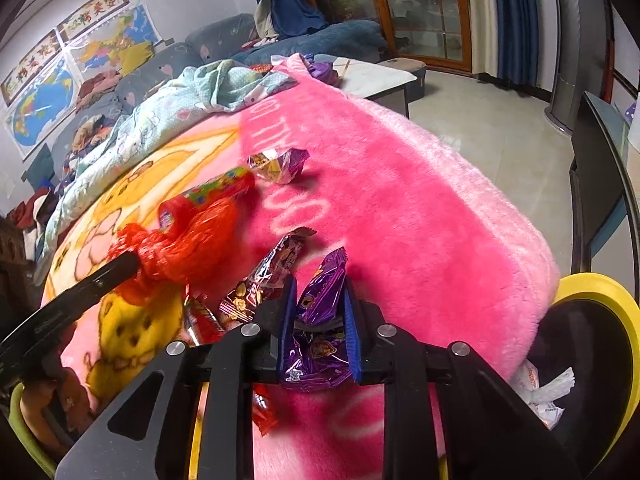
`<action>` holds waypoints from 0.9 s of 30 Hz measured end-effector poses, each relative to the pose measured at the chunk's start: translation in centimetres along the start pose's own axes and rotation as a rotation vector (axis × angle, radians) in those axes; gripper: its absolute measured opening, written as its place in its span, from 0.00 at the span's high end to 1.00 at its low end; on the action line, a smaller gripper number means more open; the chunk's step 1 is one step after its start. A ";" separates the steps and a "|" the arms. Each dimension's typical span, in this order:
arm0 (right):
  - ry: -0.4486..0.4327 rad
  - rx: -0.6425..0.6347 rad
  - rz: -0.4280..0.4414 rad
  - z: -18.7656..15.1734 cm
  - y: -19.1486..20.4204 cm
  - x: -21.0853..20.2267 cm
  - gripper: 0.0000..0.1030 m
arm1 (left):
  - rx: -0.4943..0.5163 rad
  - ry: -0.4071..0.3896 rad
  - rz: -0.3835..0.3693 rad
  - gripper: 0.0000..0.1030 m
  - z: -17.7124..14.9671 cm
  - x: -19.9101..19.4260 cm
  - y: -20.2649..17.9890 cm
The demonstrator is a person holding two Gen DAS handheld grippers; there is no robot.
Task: Collect trash
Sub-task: 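Grasp the red plastic bag with the left gripper while the right grasps a purple candy wrapper, then carry the red bag and purple wrapper over the yellow-rimmed bin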
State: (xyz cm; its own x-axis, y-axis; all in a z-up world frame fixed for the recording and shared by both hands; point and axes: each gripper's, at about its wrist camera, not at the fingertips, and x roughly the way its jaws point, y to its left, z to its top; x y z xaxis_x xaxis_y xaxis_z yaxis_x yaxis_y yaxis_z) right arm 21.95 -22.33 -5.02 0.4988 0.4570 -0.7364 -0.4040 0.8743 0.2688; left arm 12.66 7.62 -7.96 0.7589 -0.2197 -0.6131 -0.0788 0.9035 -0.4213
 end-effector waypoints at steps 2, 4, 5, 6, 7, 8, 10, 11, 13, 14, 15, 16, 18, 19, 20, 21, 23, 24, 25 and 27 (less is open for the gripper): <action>-0.013 0.009 0.000 0.1 -0.2 -0.6 0.80 | 0.003 -0.014 0.003 0.83 0.0 -0.9 0.2; -0.023 0.015 0.004 0.3 -0.3 -1.0 0.80 | 0.010 -0.038 0.016 0.83 0.2 -2.1 0.3; -0.032 0.016 0.005 0.4 -0.4 -1.4 0.80 | 0.010 -0.048 0.021 0.83 0.2 -2.6 0.4; -0.038 0.017 0.005 0.4 -0.4 -1.6 0.80 | 0.007 -0.058 0.023 0.83 0.3 -3.0 0.5; -0.044 0.018 0.007 0.4 -0.4 -1.9 0.80 | 0.003 -0.065 0.024 0.83 0.4 -3.4 0.6; -0.048 0.019 0.009 0.5 -0.4 -2.1 0.80 | -0.002 -0.072 0.024 0.83 0.5 -3.7 0.8; -0.059 0.020 0.009 0.5 -0.5 -2.6 0.80 | -0.012 -0.092 0.021 0.83 0.8 -4.7 1.0; -0.064 0.020 0.011 0.6 -0.5 -2.8 0.80 | -0.014 -0.098 0.020 0.83 0.8 -5.0 1.0; -0.071 0.020 0.012 0.7 -0.4 -3.1 0.80 | -0.014 -0.113 0.016 0.83 1.0 -5.7 0.9; -0.077 0.020 0.014 0.7 -0.4 -3.4 0.80 | -0.012 -0.118 0.014 0.83 1.0 -6.0 0.7; -0.081 0.020 0.015 0.7 -0.3 -3.6 0.80 | -0.009 -0.126 0.012 0.83 1.1 -6.3 0.5; -0.085 0.019 0.017 0.8 -0.2 -3.8 0.80 | -0.006 -0.130 0.009 0.83 1.1 -6.5 0.4; -0.095 0.022 0.024 0.9 -0.1 -4.4 0.80 | 0.004 -0.137 0.002 0.83 1.1 -6.9 -0.1; -0.099 0.022 0.025 0.9 -0.1 -4.5 0.80 | 0.010 -0.140 -0.001 0.83 1.1 -7.0 -0.4; -0.106 0.022 0.026 1.0 0.0 -4.9 0.80 | 0.016 -0.141 -0.005 0.83 1.1 -7.1 -0.6; -0.114 0.022 0.027 1.0 0.0 -5.2 0.80 | 0.021 -0.142 -0.011 0.83 1.1 -7.1 -1.0; -0.130 0.021 0.029 1.2 0.0 -5.9 0.80 | 0.033 -0.143 -0.020 0.83 1.0 -7.1 -1.6; -0.136 0.022 0.030 1.2 0.0 -6.2 0.80 | 0.043 -0.144 -0.024 0.83 0.9 -7.2 -2.0; -0.142 0.023 0.032 1.3 0.0 -6.5 0.80 | 0.051 -0.144 -0.029 0.83 0.9 -7.2 -2.4; -0.152 0.030 0.034 1.4 -0.2 -7.0 0.80 | 0.066 -0.144 -0.040 0.83 0.7 -7.2 -3.2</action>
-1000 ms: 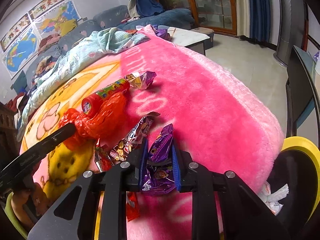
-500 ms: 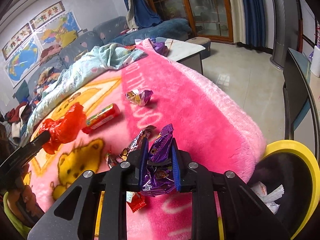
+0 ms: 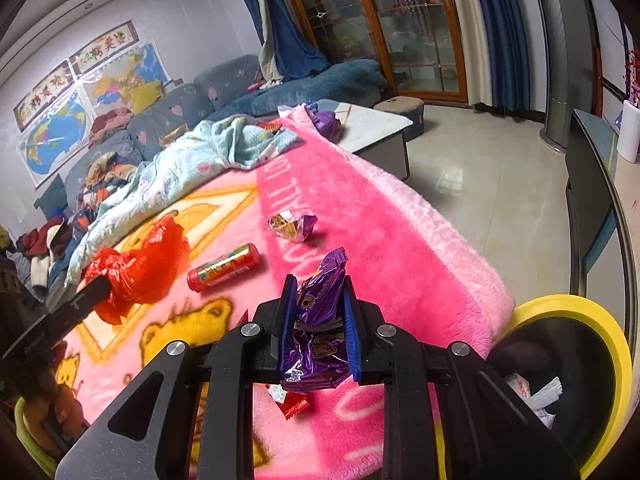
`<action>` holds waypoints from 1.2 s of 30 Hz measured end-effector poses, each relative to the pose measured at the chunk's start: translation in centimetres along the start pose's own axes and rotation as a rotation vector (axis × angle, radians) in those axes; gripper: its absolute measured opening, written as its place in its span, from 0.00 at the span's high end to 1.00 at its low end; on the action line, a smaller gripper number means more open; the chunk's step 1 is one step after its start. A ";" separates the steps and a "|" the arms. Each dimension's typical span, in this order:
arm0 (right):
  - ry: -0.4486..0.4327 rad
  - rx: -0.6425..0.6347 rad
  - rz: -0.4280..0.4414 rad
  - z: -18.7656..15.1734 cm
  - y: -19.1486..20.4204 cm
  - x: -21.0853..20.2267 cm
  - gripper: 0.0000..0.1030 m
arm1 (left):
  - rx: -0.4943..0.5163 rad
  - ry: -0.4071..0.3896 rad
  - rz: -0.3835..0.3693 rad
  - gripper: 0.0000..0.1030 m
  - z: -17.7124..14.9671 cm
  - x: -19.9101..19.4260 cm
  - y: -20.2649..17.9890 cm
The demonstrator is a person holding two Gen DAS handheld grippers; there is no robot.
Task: Collect trash
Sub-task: 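Carry the red bag and purple wrapper over the yellow-rimmed bin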
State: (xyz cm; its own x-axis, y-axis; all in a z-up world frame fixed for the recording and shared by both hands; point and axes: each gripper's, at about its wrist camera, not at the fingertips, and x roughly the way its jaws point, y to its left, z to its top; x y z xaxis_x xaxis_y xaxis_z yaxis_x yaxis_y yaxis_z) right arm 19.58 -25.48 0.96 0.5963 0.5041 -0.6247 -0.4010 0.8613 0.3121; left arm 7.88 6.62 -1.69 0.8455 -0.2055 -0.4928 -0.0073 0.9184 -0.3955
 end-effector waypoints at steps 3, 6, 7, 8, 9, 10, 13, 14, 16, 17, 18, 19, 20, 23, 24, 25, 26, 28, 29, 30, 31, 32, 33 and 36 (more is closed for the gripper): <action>-0.013 0.008 -0.003 0.1 -0.4 -0.8 0.80 | 0.023 0.003 -0.015 0.83 -0.1 0.0 -1.0; -0.029 0.012 -0.010 0.1 -0.7 -1.5 0.80 | 0.046 0.008 -0.031 0.83 -0.3 0.1 -2.0; -0.034 0.015 -0.013 0.1 -0.8 -1.8 0.80 | 0.053 0.010 -0.035 0.83 -0.4 0.2 -2.3; -0.037 0.016 -0.015 0.1 -0.9 -2.0 0.80 | 0.058 0.011 -0.037 0.83 -0.5 0.1 -2.6; -0.044 0.018 -0.020 0.1 -1.0 -2.3 0.80 | 0.066 0.013 -0.041 0.83 -0.5 0.2 -3.0; -0.050 0.018 -0.024 0.2 -1.1 -2.6 0.80 | 0.071 0.013 -0.044 0.83 -0.6 0.2 -3.2; -0.067 0.023 -0.034 0.2 -1.5 -3.3 0.80 | 0.091 0.016 -0.051 0.83 -0.7 0.2 -4.0; -0.072 0.026 -0.037 0.2 -1.6 -3.5 0.80 | 0.098 0.018 -0.054 0.83 -0.8 0.2 -4.2; -0.083 0.032 -0.043 0.2 -2.0 -4.0 0.80 | 0.107 0.021 -0.060 0.83 -1.0 0.3 -4.7; -0.089 0.034 -0.046 0.2 -2.1 -4.2 0.80 | 0.112 0.022 -0.061 0.83 -1.1 0.2 -4.9; -0.095 0.035 -0.050 0.3 -2.3 -4.5 0.80 | 0.120 0.025 -0.064 0.83 -1.2 0.3 -5.2; -0.100 0.034 -0.054 0.2 -2.4 -4.8 0.80 | 0.126 0.027 -0.067 0.83 -1.3 0.4 -5.5; -0.106 0.032 -0.060 0.2 -2.6 -5.0 0.80 | 0.130 0.028 -0.071 0.83 -1.3 0.4 -5.7; -0.120 0.033 -0.071 0.2 -2.9 -5.6 0.80 | 0.154 0.032 -0.082 0.83 -1.6 0.5 -6.5; -0.125 0.034 -0.076 0.1 -3.1 -5.9 0.80 | 0.162 0.035 -0.087 0.83 -1.8 0.6 -6.9; -0.130 0.036 -0.080 0.2 -3.2 -6.0 0.80 | 0.169 0.038 -0.091 0.83 -1.9 0.7 -7.2; -0.136 0.040 -0.086 0.2 -3.4 -6.3 0.80 | 0.177 0.041 -0.096 0.83 -2.1 0.7 -7.6; -0.146 0.049 -0.093 0.2 -3.9 -6.6 0.80 | 0.189 0.047 -0.104 0.83 -2.4 0.9 -8.2; -0.151 0.055 -0.097 0.2 -4.2 -6.9 0.80 | 0.194 0.049 -0.107 0.83 -2.5 1.0 -8.3; -0.155 0.061 -0.102 0.1 -4.4 -7.0 0.80 | 0.203 0.054 -0.113 0.83 -2.7 1.1 -8.7; -0.158 0.065 -0.106 0.1 -4.7 -7.2 0.80 | 0.211 0.058 -0.117 0.83 -2.9 1.2 -9.0; -0.161 0.070 -0.110 0.1 -4.9 -7.4 0.80 | 0.218 0.061 -0.120 0.83 -3.0 1.3 -9.2; -0.163 0.077 -0.114 0.0 -5.2 -7.5 0.80 | 0.228 0.065 -0.124 0.83 -3.3 1.4 -9.7; -0.170 0.093 -0.128 -0.1 -5.9 -7.9 0.80 | 0.254 0.076 -0.137 0.83 -3.9 1.7 -10.7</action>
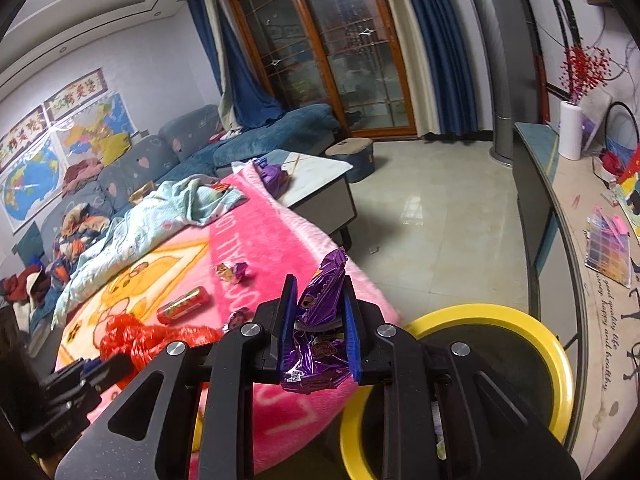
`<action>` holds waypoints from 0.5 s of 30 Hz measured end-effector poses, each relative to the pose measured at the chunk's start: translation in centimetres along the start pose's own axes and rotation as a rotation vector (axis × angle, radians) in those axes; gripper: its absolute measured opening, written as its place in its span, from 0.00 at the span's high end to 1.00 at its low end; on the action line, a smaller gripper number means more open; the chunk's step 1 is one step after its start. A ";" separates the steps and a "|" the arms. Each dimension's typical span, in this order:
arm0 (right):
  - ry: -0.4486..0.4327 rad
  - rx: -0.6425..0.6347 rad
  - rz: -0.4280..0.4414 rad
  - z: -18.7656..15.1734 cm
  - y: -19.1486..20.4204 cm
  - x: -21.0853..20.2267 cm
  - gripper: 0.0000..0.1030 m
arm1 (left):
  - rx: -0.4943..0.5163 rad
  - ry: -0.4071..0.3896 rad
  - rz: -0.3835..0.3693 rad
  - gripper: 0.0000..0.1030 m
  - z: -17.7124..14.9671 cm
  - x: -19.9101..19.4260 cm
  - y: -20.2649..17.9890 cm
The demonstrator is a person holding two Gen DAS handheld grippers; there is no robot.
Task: Collect trash
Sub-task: 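Carry the red bag and purple wrapper over the yellow-rimmed bin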
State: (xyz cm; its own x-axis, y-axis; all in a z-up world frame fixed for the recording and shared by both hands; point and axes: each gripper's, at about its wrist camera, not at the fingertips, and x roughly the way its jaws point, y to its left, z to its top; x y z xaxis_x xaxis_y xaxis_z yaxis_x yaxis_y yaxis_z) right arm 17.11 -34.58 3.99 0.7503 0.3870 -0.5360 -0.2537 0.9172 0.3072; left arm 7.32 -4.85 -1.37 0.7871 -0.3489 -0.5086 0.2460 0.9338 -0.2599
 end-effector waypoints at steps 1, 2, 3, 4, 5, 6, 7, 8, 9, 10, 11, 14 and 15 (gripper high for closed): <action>-0.004 0.004 -0.005 -0.1 -0.3 -0.2 0.80 | 0.008 0.003 -0.005 0.83 -0.1 0.2 -0.3; -0.008 0.009 -0.012 0.0 -0.7 -0.4 0.80 | 0.020 0.009 -0.011 0.83 -0.3 0.5 -0.7; -0.013 0.015 -0.019 -0.1 -1.1 -0.6 0.80 | 0.030 0.013 -0.013 0.83 -0.4 0.7 -1.2; -0.017 0.019 -0.024 -0.1 -1.4 -0.8 0.80 | 0.040 0.017 -0.016 0.83 -0.5 0.9 -1.6; -0.019 0.024 -0.030 -0.2 -1.7 -0.9 0.80 | 0.052 0.023 -0.020 0.83 -0.6 1.1 -2.0; -0.023 0.032 -0.038 -0.2 -2.1 -1.1 0.80 | 0.060 0.025 -0.022 0.83 -0.7 1.2 -2.3; -0.025 0.040 -0.045 -0.2 -2.5 -1.2 0.80 | 0.071 0.028 -0.025 0.83 -0.8 1.4 -2.6; -0.026 0.045 -0.049 -0.3 -2.8 -1.3 0.80 | 0.080 0.033 -0.027 0.83 -0.9 1.6 -2.9; -0.027 0.053 -0.058 -0.4 -3.3 -1.3 0.80 | 0.085 0.035 -0.030 0.83 -1.0 1.6 -3.2; -0.027 0.061 -0.063 -0.4 -3.7 -1.4 0.80 | 0.095 0.039 -0.033 0.83 -1.1 1.7 -3.6; -0.028 0.068 -0.069 -0.5 -4.1 -1.4 0.80 | 0.107 0.044 -0.034 0.83 -1.1 1.9 -3.9; -0.030 0.090 -0.088 -0.8 -5.3 -1.7 0.80 | 0.126 0.058 -0.040 0.83 -1.3 2.5 -4.6; -0.030 0.095 -0.093 -0.8 -5.6 -1.7 0.80 | 0.139 0.064 -0.044 0.83 -1.4 2.8 -5.0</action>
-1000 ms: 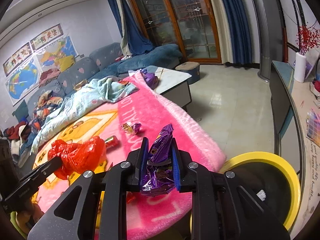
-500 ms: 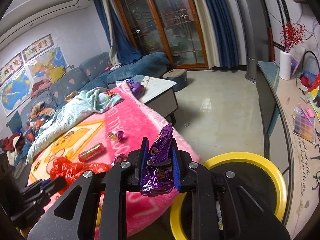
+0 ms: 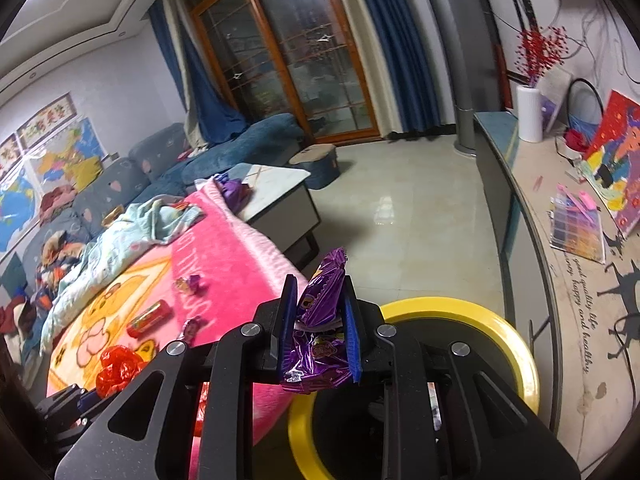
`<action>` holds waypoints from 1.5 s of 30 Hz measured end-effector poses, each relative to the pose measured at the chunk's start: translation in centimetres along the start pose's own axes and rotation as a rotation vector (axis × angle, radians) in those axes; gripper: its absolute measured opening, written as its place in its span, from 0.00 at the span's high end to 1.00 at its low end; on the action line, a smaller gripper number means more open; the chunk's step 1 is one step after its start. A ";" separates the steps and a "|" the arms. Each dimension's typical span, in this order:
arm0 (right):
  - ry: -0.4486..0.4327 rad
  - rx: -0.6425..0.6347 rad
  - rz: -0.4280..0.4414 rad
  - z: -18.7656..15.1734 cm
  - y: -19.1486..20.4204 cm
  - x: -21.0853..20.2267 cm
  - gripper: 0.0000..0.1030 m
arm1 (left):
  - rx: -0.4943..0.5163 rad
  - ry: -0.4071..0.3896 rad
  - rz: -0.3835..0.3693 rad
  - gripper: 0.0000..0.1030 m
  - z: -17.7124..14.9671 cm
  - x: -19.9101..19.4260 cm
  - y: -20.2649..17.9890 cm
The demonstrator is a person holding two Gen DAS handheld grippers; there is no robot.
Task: Collect trash
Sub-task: 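Carry the red bag and purple wrapper over the yellow-rimmed bin, then open both grippers to drop the red bag and purple wrapper into the bin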
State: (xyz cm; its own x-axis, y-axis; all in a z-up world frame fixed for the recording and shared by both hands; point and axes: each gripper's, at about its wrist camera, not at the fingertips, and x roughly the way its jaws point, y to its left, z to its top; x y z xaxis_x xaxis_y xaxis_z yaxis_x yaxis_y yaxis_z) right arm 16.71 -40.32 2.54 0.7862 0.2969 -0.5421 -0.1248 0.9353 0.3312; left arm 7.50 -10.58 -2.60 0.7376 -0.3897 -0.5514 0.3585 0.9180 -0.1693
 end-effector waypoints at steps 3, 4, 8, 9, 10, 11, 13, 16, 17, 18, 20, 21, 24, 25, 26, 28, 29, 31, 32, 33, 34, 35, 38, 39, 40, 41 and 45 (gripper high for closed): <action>-0.003 0.013 -0.017 -0.1 -1.0 -0.1 0.80 | 0.023 0.013 -0.007 0.83 -0.1 0.6 -1.1; -0.005 0.015 -0.021 -0.1 -1.3 -0.3 0.80 | 0.036 0.020 -0.010 0.83 -0.2 1.0 -1.5; -0.013 0.015 -0.047 -0.3 -2.3 -0.3 0.80 | 0.078 0.048 -0.020 0.83 -0.3 2.4 -2.8; -0.012 0.018 -0.054 -0.3 -2.6 -0.3 0.80 | 0.087 0.054 -0.023 0.83 -0.4 2.7 -3.2; -0.012 0.021 -0.059 -0.4 -2.8 -0.2 0.80 | 0.098 0.060 -0.025 0.83 -0.4 3.0 -3.5; -0.012 0.023 -0.067 -0.4 -3.2 -0.1 0.80 | 0.107 0.064 -0.026 0.83 -0.5 3.2 -3.8; -0.011 0.033 -0.086 -0.5 -4.0 0.0 0.80 | 0.133 0.076 -0.033 0.83 -0.6 3.9 -4.5; -0.002 0.055 -0.105 -0.7 -5.2 0.3 0.80 | 0.161 0.091 -0.041 0.83 -0.8 4.6 -5.5; 0.000 0.061 -0.111 -0.7 -5.6 0.4 0.80 | 0.170 0.098 -0.046 0.82 -0.9 4.9 -5.8; 0.003 0.067 -0.116 -0.8 -6.0 0.5 0.80 | 0.179 0.103 -0.049 0.82 -1.0 5.1 -6.1; 0.011 0.075 -0.121 -0.8 -6.5 0.6 0.80 | 0.198 0.113 -0.059 0.82 -1.1 5.7 -6.7; 0.018 0.080 -0.123 -0.8 -6.9 0.8 0.80 | 0.209 0.122 -0.067 0.82 -1.2 6.0 -7.0; 0.028 0.087 -0.128 -1.0 -7.6 1.1 0.80 | 0.233 0.144 -0.086 0.82 -1.3 7.1 -7.8; 0.035 0.090 -0.125 -1.1 -7.9 1.2 0.80 | 0.237 0.152 -0.090 0.82 -1.4 7.4 -7.9; 0.041 0.092 -0.124 -1.1 -8.0 1.3 0.80 | 0.240 0.159 -0.091 0.82 -1.4 7.7 -8.0; 0.052 0.096 -0.122 -1.3 -8.3 1.6 0.80 | 0.243 0.182 -0.105 0.82 -1.6 8.5 -8.2; 0.058 0.101 -0.120 -1.3 -8.5 1.8 0.80 | 0.246 0.189 -0.108 0.82 -1.7 8.8 -8.3; 0.066 0.111 -0.119 -1.5 -8.8 2.0 0.80 | 0.255 0.199 -0.111 0.82 -1.8 9.2 -8.5; 0.071 0.115 -0.117 -1.5 -8.9 2.1 0.79 | 0.256 0.206 -0.114 0.82 -1.9 9.4 -8.7; 0.077 0.118 -0.114 -1.6 -9.0 2.3 0.78 | 0.255 0.215 -0.120 0.82 -2.0 9.6 -8.7; 0.082 0.121 -0.116 -1.6 -9.1 2.4 0.78 | 0.252 0.220 -0.123 0.80 -2.1 9.8 -8.7; 0.086 0.126 -0.118 -1.7 -9.3 2.6 0.78 | 0.250 0.222 -0.124 0.77 -2.0 9.9 -8.7; 0.115 0.143 -0.121 -2.0 -9.7 3.1 0.74 | 0.234 0.230 -0.126 0.60 -2.1 10.2 -8.3; 0.118 0.146 -0.123 -2.1 -9.8 3.2 0.68 | 0.223 0.229 -0.127 0.56 -2.0 10.1 -8.1; 0.118 0.149 -0.125 -2.1 -9.9 3.2 0.67 | 0.214 0.227 -0.127 0.51 -2.0 10.1 -7.9; 0.118 0.149 -0.129 -2.2 -9.9 3.3 0.67 | 0.203 0.226 -0.127 0.46 -2.0 10.0 -7.7; 0.118 0.153 -0.130 -2.2 -9.9 3.3 0.66 | 0.136 0.208 -0.131 0.27 -1.3 9.4 -6.3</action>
State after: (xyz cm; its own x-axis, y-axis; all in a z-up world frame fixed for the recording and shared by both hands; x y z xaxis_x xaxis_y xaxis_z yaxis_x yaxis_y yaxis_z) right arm 19.21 -48.19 -4.26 0.7124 0.2045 -0.6713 0.0733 0.9296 0.3611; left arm 11.42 -19.94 -7.83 0.5516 -0.4681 -0.6904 0.5268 0.8372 -0.1468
